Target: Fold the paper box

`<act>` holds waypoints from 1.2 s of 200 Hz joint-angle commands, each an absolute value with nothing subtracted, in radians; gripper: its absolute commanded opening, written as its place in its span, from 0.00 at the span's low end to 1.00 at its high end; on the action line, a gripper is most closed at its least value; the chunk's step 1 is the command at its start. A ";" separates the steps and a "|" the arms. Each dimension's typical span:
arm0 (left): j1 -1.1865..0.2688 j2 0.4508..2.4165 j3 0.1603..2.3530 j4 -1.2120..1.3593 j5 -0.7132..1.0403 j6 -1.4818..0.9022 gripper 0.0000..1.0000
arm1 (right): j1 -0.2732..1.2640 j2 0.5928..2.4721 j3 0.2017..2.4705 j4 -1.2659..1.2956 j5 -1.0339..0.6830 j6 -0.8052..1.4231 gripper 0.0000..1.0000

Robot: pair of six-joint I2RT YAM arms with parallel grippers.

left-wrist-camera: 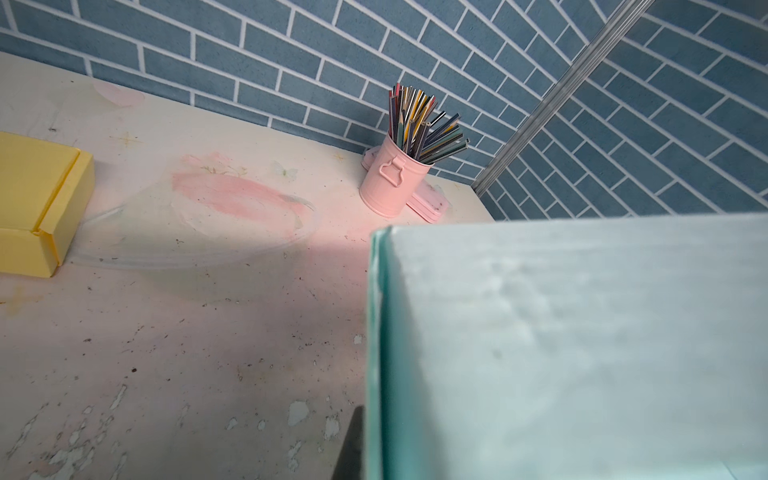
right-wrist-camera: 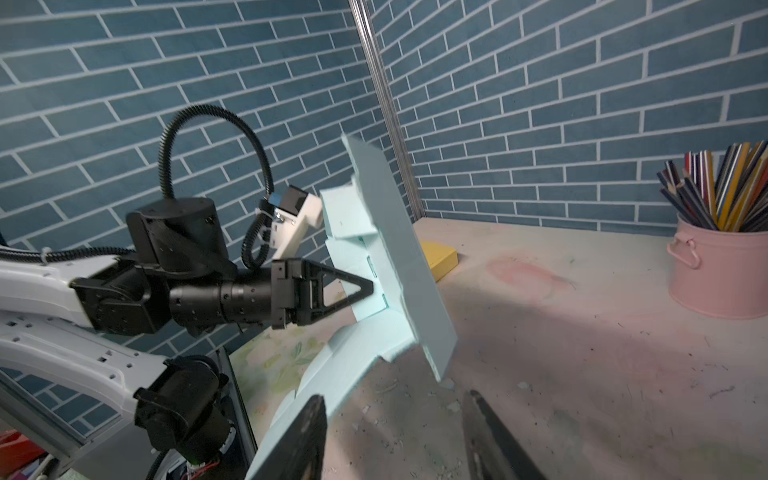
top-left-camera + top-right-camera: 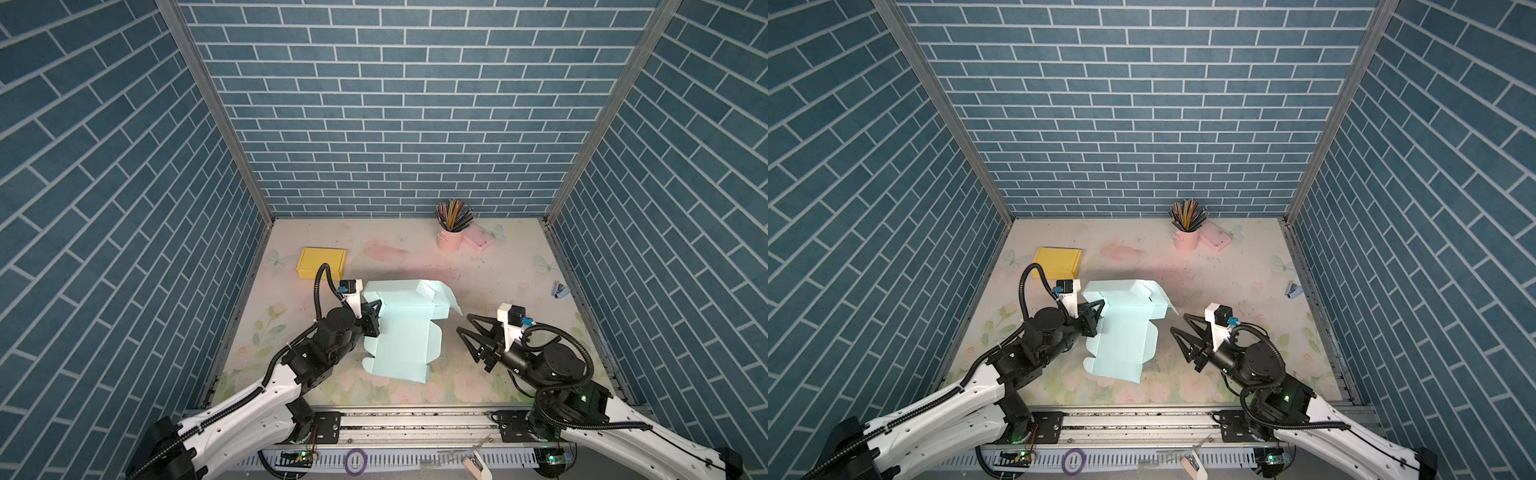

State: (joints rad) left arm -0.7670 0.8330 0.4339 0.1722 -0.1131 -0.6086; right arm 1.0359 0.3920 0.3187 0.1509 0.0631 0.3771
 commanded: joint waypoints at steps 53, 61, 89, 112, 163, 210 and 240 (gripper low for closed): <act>-0.762 0.881 0.433 0.312 -0.015 -0.683 0.00 | 0.925 0.620 0.308 0.598 -0.051 0.464 0.51; -0.762 0.882 0.433 0.307 -0.015 -0.679 0.00 | 0.908 0.642 0.321 0.606 -0.075 0.475 0.51; -0.761 0.892 0.430 0.314 -0.007 -0.674 0.00 | 0.899 0.735 0.363 0.616 -0.082 0.479 0.49; -0.761 0.895 0.426 0.330 0.002 -0.675 0.00 | 0.898 0.817 0.425 0.546 -0.081 0.473 0.47; -0.740 0.827 0.390 0.296 -0.021 -0.645 0.00 | 0.894 0.732 0.583 0.125 -0.160 0.328 0.49; -0.611 0.713 0.373 0.186 0.074 -0.618 0.00 | 0.892 0.464 0.628 -0.122 -0.198 0.219 0.53; -0.553 0.714 0.394 0.153 0.187 -0.571 0.00 | 0.875 0.519 0.664 -0.119 -0.143 0.231 0.51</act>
